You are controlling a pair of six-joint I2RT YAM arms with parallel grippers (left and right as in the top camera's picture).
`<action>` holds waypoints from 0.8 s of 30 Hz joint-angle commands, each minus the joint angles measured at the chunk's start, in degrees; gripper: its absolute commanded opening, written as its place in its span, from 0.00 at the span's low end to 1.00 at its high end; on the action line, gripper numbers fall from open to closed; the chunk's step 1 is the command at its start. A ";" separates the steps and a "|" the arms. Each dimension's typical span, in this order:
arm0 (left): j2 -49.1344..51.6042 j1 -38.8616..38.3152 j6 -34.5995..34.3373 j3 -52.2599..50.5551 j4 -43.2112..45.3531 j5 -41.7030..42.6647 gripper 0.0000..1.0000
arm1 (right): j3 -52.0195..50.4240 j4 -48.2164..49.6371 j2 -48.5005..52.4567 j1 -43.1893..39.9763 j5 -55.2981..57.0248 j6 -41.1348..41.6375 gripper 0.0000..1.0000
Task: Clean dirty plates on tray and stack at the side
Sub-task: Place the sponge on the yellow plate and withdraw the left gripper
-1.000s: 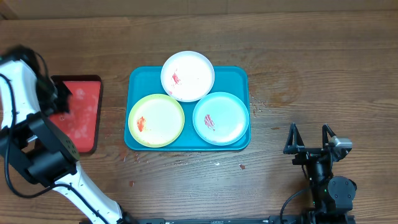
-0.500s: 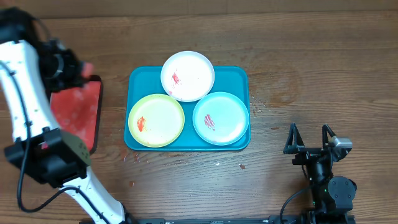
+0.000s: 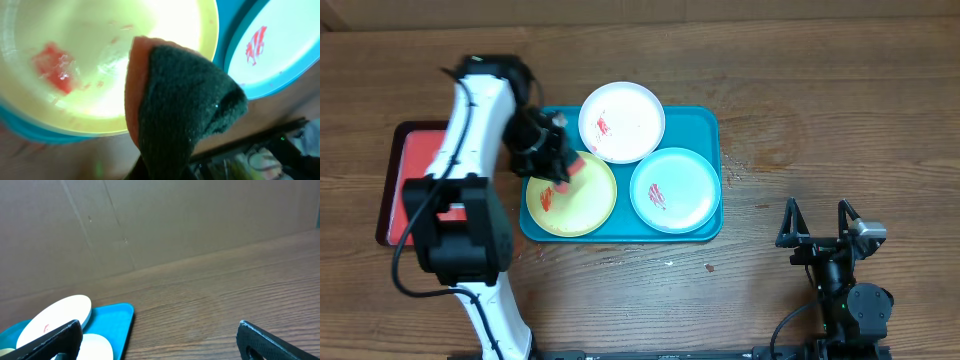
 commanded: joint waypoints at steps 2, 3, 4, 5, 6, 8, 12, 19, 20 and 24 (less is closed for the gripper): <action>-0.07 -2.51 -7.65 -7.82 7.78 -2.71 0.04 | -0.59 0.42 -0.50 0.17 0.57 -0.46 1.00; -0.07 -2.80 -10.25 -9.42 9.77 -4.48 0.04 | -0.59 0.42 -0.50 0.17 0.57 -0.46 1.00; -0.07 -2.97 -12.28 -10.73 11.34 -5.64 0.04 | -0.59 0.42 -0.50 0.17 0.57 -0.44 1.00; -0.07 -3.04 -14.53 -12.74 13.70 -6.78 0.04 | -0.59 0.42 -0.50 0.17 0.57 -0.46 1.00; -0.07 -3.04 -14.75 -13.70 14.86 -6.69 0.04 | -0.59 0.42 -0.50 0.17 0.57 -0.46 1.00; -0.07 -2.97 -14.73 -14.73 16.15 -6.73 0.04 | -0.59 0.42 -0.50 0.17 0.57 -0.46 1.00; -0.07 -2.93 -14.62 -14.56 16.83 -6.62 0.71 | -0.59 0.42 -0.50 0.17 0.57 -0.46 1.00; -0.24 -1.86 -11.65 -4.79 9.35 -3.80 0.96 | -0.59 0.42 -0.50 0.17 0.57 -0.46 1.00; -0.39 -1.42 -11.52 -1.84 7.67 -4.02 0.97 | -0.59 0.42 -0.52 0.17 0.57 -0.46 1.00; -2.29 0.90 -11.76 9.86 2.36 -8.04 0.98 | -0.59 0.42 -0.50 0.17 0.57 -0.46 1.00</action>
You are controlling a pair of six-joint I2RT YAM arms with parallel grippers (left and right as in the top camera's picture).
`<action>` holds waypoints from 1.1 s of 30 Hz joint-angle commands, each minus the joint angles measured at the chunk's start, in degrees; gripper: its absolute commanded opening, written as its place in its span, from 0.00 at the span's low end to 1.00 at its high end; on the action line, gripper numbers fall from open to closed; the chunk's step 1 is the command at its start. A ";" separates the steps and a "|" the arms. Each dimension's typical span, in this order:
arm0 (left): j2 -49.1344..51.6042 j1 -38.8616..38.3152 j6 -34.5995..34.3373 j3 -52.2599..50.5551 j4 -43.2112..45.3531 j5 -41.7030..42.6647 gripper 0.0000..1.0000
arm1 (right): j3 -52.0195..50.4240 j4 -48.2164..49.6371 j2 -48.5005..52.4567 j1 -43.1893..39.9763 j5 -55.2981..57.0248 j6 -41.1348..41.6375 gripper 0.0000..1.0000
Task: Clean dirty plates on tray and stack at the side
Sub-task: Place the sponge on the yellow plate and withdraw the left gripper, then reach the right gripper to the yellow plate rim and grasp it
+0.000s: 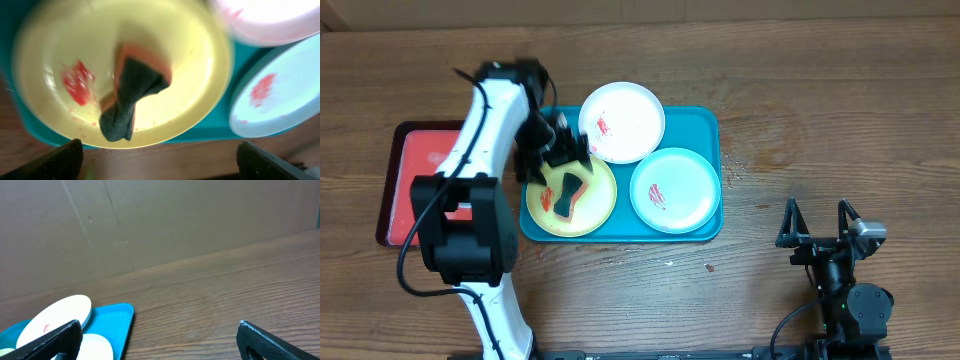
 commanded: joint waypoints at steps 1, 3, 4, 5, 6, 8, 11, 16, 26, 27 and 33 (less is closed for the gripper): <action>-2.99 3.10 -0.04 10.99 -2.91 -4.48 0.98 | -0.59 0.46 -0.50 0.17 0.59 -0.44 1.00; -4.28 4.70 -1.81 14.67 -4.48 -8.63 0.98 | -0.59 0.46 -0.50 0.17 0.59 -0.44 1.00; -5.07 5.66 -2.58 15.96 -5.01 -10.91 0.99 | -0.59 0.46 -0.50 0.17 0.59 -0.44 1.00; -5.92 6.69 -3.58 16.61 -5.25 -13.16 1.00 | -0.59 0.46 -0.50 0.17 0.59 -0.44 1.00; -6.84 7.82 -4.76 16.72 -5.29 -15.13 1.00 | -0.59 0.46 -0.50 0.17 0.59 -0.44 1.00; -7.98 10.27 -6.12 16.68 -5.60 -17.05 1.00 | -0.59 0.46 -0.50 0.17 0.59 -0.44 1.00; -7.93 13.49 -6.12 16.65 -7.23 -16.76 1.00 | -0.59 0.46 -0.50 0.17 0.59 -0.44 1.00; -7.10 16.39 -6.05 14.82 -8.35 -16.44 1.00 | -0.59 1.81 -0.50 0.17 0.92 -0.37 1.00; -6.97 16.39 -6.03 12.57 -6.51 -12.24 1.00 | -0.48 37.13 -0.50 0.28 -22.21 34.64 1.00; -6.97 16.39 -6.03 12.57 -6.54 -12.26 1.00 | 0.04 43.45 -0.50 0.22 -20.94 32.92 1.00; -6.97 16.39 -5.81 12.55 -6.82 -11.43 1.00 | 24.24 15.10 6.97 -0.68 -18.47 19.67 1.00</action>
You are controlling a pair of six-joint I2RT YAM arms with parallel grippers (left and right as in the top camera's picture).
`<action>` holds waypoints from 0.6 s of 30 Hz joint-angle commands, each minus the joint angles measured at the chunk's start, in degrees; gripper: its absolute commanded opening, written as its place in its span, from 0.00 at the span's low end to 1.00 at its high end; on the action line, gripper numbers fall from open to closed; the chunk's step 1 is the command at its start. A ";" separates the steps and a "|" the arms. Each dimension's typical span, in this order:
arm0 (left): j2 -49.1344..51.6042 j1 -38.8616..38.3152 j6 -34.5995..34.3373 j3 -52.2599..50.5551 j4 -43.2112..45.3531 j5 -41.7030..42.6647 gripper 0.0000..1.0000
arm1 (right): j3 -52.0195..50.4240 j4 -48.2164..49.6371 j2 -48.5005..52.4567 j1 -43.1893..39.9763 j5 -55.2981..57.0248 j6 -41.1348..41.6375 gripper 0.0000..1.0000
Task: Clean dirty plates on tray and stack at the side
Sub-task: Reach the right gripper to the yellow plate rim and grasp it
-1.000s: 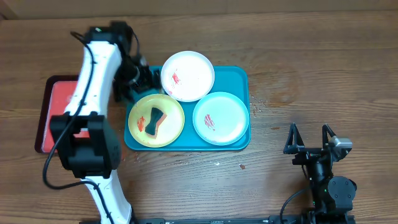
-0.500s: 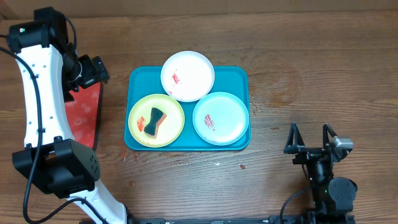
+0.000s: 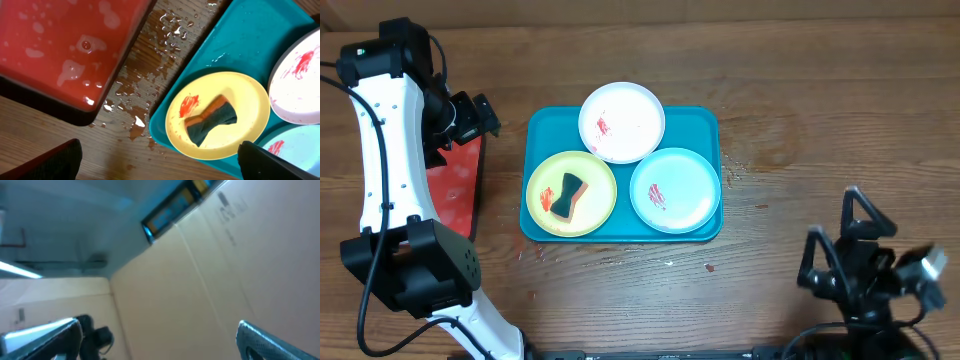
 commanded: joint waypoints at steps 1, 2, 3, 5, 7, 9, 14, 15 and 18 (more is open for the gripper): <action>0.57 -0.13 -0.76 -0.28 -0.31 1.33 1.00 | 17.62 -19.47 8.57 -0.35 -1.25 -10.71 1.00; 0.57 -0.13 -0.76 -0.28 -0.37 1.33 1.00 | 23.37 -27.89 12.74 -0.35 -2.08 -13.70 1.00; 0.57 -0.13 -0.76 -0.28 -0.37 1.33 1.00 | 28.85 -35.36 17.11 -0.35 -3.58 -16.65 1.00; 0.57 -0.13 -0.76 -0.31 -0.39 1.33 1.00 | 41.86 -52.68 28.68 -0.35 -9.11 -23.21 1.00; 0.57 -0.13 -0.79 -0.31 -0.42 1.36 1.00 | 54.49 -67.95 41.27 -0.02 -16.35 -27.28 1.00; 0.57 -0.13 -0.79 -0.31 -0.50 1.36 1.00 | 64.57 -77.64 52.09 0.44 -22.97 -27.26 1.00; 0.57 -0.13 -0.76 -0.31 -1.38 1.33 1.00 | 78.58 -85.90 71.95 2.43 -44.28 -28.81 1.00; 0.57 -0.13 -0.76 -0.31 -1.66 1.33 1.00 | 79.52 -85.57 74.40 3.65 -45.22 -30.27 0.98; 0.57 -0.13 -0.74 -0.31 -2.25 1.31 1.00 | 80.54 -83.97 79.80 10.10 -32.46 -27.80 0.84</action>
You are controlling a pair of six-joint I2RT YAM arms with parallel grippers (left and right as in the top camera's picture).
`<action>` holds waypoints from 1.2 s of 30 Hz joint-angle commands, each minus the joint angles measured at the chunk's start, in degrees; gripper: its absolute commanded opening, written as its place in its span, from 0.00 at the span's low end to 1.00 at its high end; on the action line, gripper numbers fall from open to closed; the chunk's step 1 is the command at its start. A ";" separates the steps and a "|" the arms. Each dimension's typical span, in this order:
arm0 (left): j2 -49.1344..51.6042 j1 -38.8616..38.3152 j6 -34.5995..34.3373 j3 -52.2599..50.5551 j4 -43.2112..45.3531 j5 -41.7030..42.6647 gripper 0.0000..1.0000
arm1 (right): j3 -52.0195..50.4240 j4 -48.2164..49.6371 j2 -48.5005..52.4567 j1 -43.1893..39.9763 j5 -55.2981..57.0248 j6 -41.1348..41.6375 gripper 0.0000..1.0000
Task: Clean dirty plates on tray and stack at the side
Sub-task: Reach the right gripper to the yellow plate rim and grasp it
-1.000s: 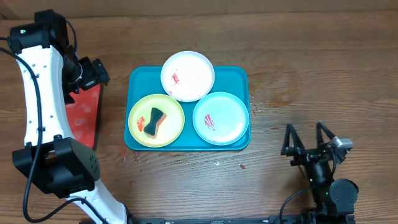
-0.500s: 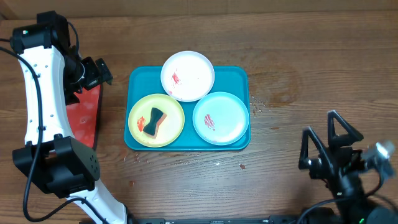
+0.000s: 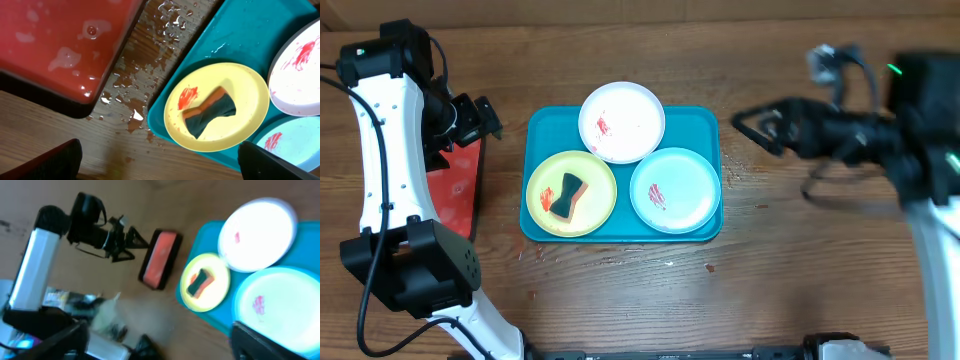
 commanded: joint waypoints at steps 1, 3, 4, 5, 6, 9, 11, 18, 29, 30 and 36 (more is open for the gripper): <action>0.57 -0.13 -0.74 -0.24 -0.57 0.24 1.00 | 2.16 0.79 4.28 8.24 9.46 1.84 0.82; 0.57 -0.13 -0.76 -0.24 -0.52 0.28 1.00 | 2.16 0.96 6.75 14.67 27.02 10.16 0.70; 0.57 -0.13 -0.76 -0.24 -0.48 0.26 1.00 | 2.16 0.98 8.07 17.77 33.35 13.09 0.67; 0.57 -0.13 -0.74 -0.24 -0.46 0.26 1.00 | 2.16 1.20 9.68 21.16 39.26 15.78 0.63; 0.57 -0.13 -0.74 -0.24 -0.46 0.26 0.98 | 2.16 1.51 11.08 23.76 43.25 17.97 0.61; 0.57 -0.13 -0.76 -0.24 -0.33 0.26 0.93 | 2.16 4.50 18.75 33.03 53.83 25.92 0.62; 0.57 -0.13 -0.76 -0.24 -0.33 0.26 0.93 | 2.16 8.02 23.74 36.48 55.21 27.32 0.61; 0.57 -0.13 -0.74 -0.24 -0.57 0.26 0.93 | 2.16 17.55 36.33 40.98 54.77 27.32 0.53; 0.57 -0.15 -0.74 -0.24 -0.28 0.28 0.93 | 2.16 19.80 41.72 41.44 53.44 27.36 0.52; 0.57 -0.13 -0.74 -0.24 -0.31 0.28 0.93 | 2.16 19.76 41.77 41.55 53.44 27.93 0.52; 0.57 -0.13 -0.72 -0.24 -0.35 0.26 0.93 | 0.11 19.41 41.88 41.79 54.14 34.80 0.46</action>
